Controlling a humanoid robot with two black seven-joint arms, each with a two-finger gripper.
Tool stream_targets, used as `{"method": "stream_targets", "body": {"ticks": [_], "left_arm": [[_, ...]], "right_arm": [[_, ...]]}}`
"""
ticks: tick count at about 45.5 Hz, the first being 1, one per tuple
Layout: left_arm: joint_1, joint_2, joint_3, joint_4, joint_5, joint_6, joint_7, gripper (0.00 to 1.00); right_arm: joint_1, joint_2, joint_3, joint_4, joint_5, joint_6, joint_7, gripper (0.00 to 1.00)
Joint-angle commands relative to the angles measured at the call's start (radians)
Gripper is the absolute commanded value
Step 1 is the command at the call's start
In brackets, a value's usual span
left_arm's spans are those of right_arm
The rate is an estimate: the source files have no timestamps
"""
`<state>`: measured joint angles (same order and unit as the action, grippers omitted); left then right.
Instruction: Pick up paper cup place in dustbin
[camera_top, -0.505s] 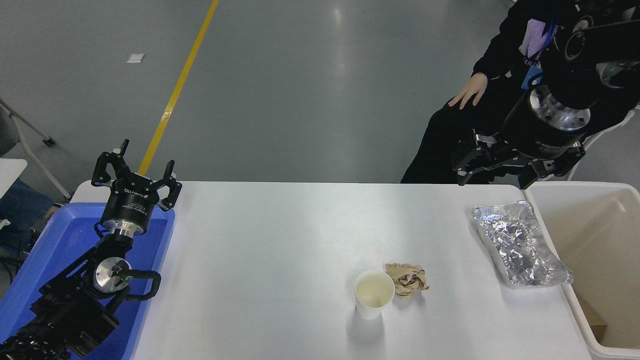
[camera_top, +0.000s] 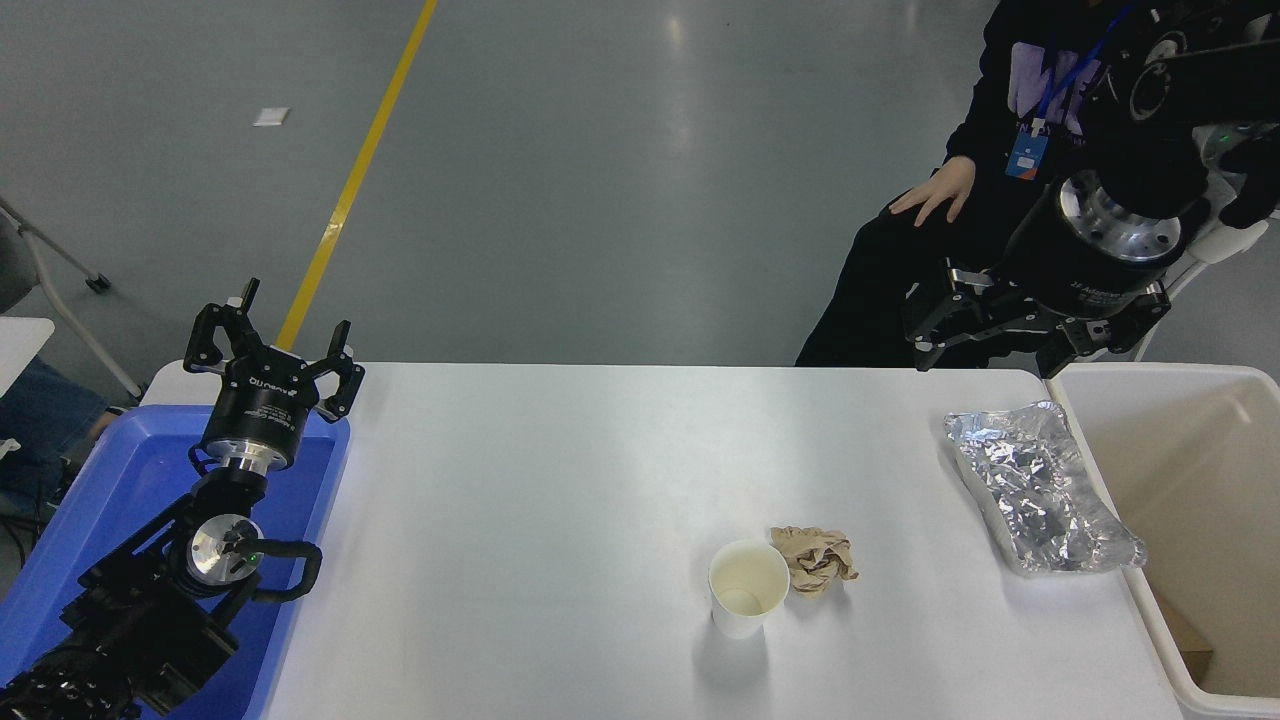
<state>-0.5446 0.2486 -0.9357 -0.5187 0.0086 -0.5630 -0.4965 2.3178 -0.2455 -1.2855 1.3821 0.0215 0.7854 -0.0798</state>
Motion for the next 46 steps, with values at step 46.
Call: {"method": "stream_targets", "body": {"ticks": [46], "left_arm": [[0.000,0.000,0.000,-0.001,-0.001,0.000,-0.001,0.98]], "right_arm": [[0.000,-0.031,0.052,-0.009,0.000,0.000,0.000,1.00]]}}
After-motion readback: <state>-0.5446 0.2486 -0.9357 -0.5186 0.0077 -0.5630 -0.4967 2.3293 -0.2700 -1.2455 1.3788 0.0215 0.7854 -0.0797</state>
